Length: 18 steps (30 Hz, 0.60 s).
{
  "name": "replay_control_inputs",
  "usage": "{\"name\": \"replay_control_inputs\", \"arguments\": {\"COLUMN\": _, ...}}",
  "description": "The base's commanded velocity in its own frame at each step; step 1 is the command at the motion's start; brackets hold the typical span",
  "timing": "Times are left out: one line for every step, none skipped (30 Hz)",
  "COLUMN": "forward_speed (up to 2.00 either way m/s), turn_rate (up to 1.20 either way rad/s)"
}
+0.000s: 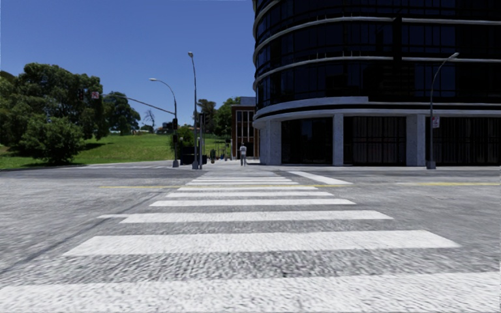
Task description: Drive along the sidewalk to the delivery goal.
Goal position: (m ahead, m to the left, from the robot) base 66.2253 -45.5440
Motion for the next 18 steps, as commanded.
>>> {"name": "replay_control_inputs", "arguments": {"forward_speed": 2.00, "turn_rate": 0.00}}
{"name": "replay_control_inputs", "arguments": {"forward_speed": 2.00, "turn_rate": 0.00}}
{"name": "replay_control_inputs", "arguments": {"forward_speed": 2.00, "turn_rate": 0.00}}
{"name": "replay_control_inputs", "arguments": {"forward_speed": 2.00, "turn_rate": 0.00}}
{"name": "replay_control_inputs", "arguments": {"forward_speed": 2.00, "turn_rate": 0.00}}
{"name": "replay_control_inputs", "arguments": {"forward_speed": 2.00, "turn_rate": 0.00}}
{"name": "replay_control_inputs", "arguments": {"forward_speed": 2.00, "turn_rate": 0.00}}
{"name": "replay_control_inputs", "arguments": {"forward_speed": 2.00, "turn_rate": 0.00}}
{"name": "replay_control_inputs", "arguments": {"forward_speed": 2.00, "turn_rate": 0.00}}
{"name": "replay_control_inputs", "arguments": {"forward_speed": 2.00, "turn_rate": 0.00}}
{"name": "replay_control_inputs", "arguments": {"forward_speed": 2.00, "turn_rate": 0.00}}
{"name": "replay_control_inputs", "arguments": {"forward_speed": 2.00, "turn_rate": 0.00}}
{"name": "replay_control_inputs", "arguments": {"forward_speed": 2.00, "turn_rate": 0.00}}
{"name": "replay_control_inputs", "arguments": {"forward_speed": 2.00, "turn_rate": 0.00}}
{"name": "replay_control_inputs", "arguments": {"forward_speed": 2.00, "turn_rate": 0.00}}
{"name": "replay_control_inputs", "arguments": {"forward_speed": 2.00, "turn_rate": 0.00}}
{"name": "replay_control_inputs", "arguments": {"forward_speed": 2.00, "turn_rate": 0.00}}
{"name": "replay_control_inputs", "arguments": {"forward_speed": 2.00, "turn_rate": 0.00}}
